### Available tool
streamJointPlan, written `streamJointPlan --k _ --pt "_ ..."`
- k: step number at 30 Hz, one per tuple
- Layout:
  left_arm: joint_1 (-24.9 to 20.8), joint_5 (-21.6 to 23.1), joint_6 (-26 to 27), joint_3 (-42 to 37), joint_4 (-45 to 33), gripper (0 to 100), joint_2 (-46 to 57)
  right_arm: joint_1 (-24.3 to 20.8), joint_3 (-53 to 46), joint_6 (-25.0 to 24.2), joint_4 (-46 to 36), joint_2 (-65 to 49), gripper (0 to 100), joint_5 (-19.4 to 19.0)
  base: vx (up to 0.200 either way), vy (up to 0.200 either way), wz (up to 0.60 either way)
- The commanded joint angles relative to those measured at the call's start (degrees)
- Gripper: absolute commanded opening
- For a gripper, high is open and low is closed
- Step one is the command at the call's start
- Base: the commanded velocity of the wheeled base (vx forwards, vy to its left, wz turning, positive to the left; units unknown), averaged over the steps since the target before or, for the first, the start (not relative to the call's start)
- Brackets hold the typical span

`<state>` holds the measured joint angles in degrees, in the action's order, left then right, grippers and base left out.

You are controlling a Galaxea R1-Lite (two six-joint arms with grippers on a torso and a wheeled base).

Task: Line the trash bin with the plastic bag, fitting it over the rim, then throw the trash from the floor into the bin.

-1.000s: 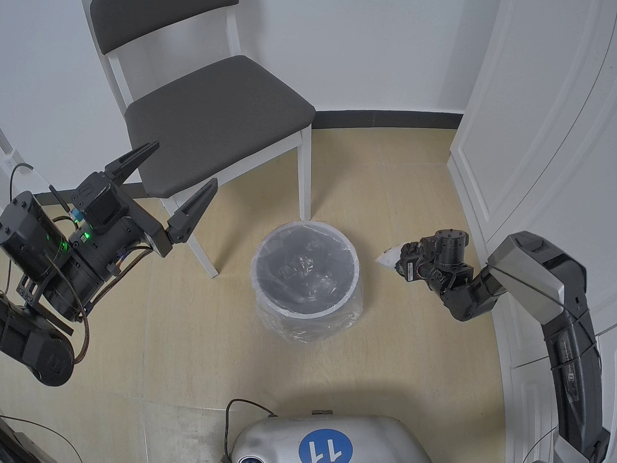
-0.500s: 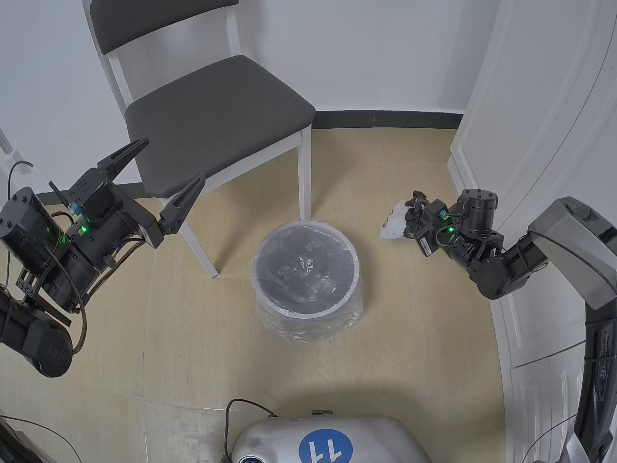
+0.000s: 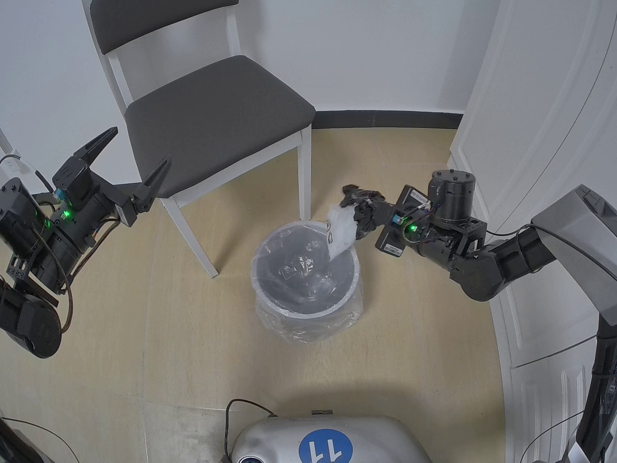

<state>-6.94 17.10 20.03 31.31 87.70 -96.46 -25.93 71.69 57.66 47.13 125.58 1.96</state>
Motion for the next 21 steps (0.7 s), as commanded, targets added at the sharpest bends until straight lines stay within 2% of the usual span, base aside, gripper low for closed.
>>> streamJointPlan --k 1,2,6,8,15,21 --pt "2.7 0.0 -0.1 1.2 0.0 100 -0.1 -3.5 3.4 4.3 -3.1 -1.0 0 -1.0 0.0 0.0 0.0" --pt "3.5 0.0 -0.3 1.5 0.0 100 -0.1 -4.0 4.9 7.2 -4.7 -0.9 0 -2.0 0.0 0.0 0.0" --pt "4.0 0.0 -0.3 1.8 0.0 100 -0.2 -4.5 5.8 11.4 -6.2 -1.0 0 -2.7 0.0 0.0 0.0" --pt "4.0 0.0 -0.3 1.8 0.0 100 -0.3 -5.5 5.8 15.7 -6.5 -0.9 0 -3.7 0.0 0.0 0.0" --pt "4.7 0.0 -0.3 1.9 0.0 100 -0.2 -8.3 6.4 23.5 -6.4 2.7 0 -4.5 0.0 0.0 0.0" --pt "5.1 0.0 -0.4 2.2 0.0 100 -0.3 -10.2 6.9 28.1 -6.4 6.7 0 -6.9 0.0 0.0 0.0"
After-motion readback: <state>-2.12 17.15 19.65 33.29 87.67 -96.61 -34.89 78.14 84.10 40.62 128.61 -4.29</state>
